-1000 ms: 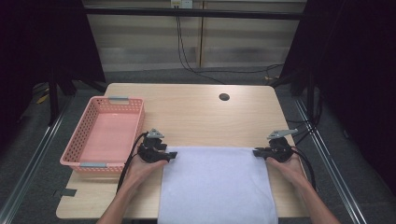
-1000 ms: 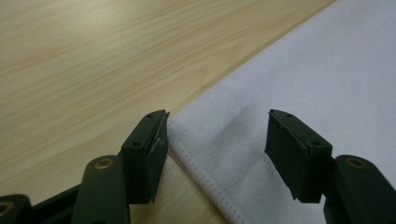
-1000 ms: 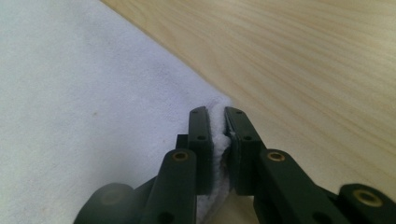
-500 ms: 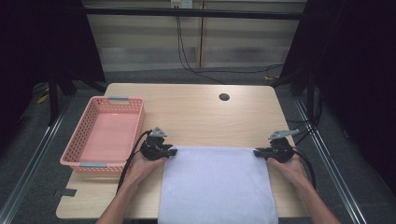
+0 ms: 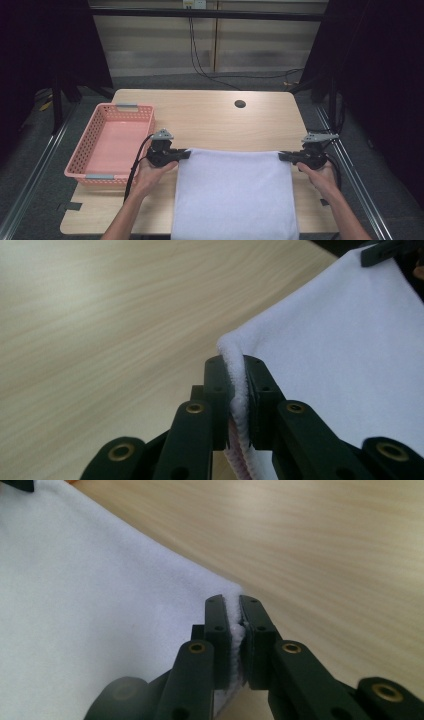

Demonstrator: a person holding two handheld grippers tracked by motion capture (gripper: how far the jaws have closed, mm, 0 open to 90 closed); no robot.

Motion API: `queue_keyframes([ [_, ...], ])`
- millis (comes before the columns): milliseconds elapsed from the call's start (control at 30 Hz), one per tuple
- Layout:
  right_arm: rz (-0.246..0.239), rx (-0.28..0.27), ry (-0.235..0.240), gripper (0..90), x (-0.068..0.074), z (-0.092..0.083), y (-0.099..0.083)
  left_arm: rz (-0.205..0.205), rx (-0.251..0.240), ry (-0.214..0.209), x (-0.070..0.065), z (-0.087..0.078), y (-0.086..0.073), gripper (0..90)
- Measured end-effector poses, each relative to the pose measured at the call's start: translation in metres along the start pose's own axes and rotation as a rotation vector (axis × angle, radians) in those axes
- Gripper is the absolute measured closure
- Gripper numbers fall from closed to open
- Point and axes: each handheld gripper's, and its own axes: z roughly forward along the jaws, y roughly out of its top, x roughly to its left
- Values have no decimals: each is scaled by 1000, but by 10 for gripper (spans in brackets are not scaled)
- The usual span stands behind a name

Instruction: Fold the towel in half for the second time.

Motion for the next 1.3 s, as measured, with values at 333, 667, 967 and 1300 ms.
queue_keyframes([
  [333, 10, -87, -9, 840, -11, -7, 35, 24, -30, 46, 4, -4, 37, 824],
  [667, 13, -97, -52, 841, -26, 7, 61, 9, -95, 63, 25, 0, 55, 824],
  [967, 28, -128, -63, 845, -37, 14, 78, 2, -96, 85, 37, 3, 70, 824],
  [1300, 19, -136, -88, 848, -45, 12, 104, -4, -136, 87, 44, 3, 88, 824],
])
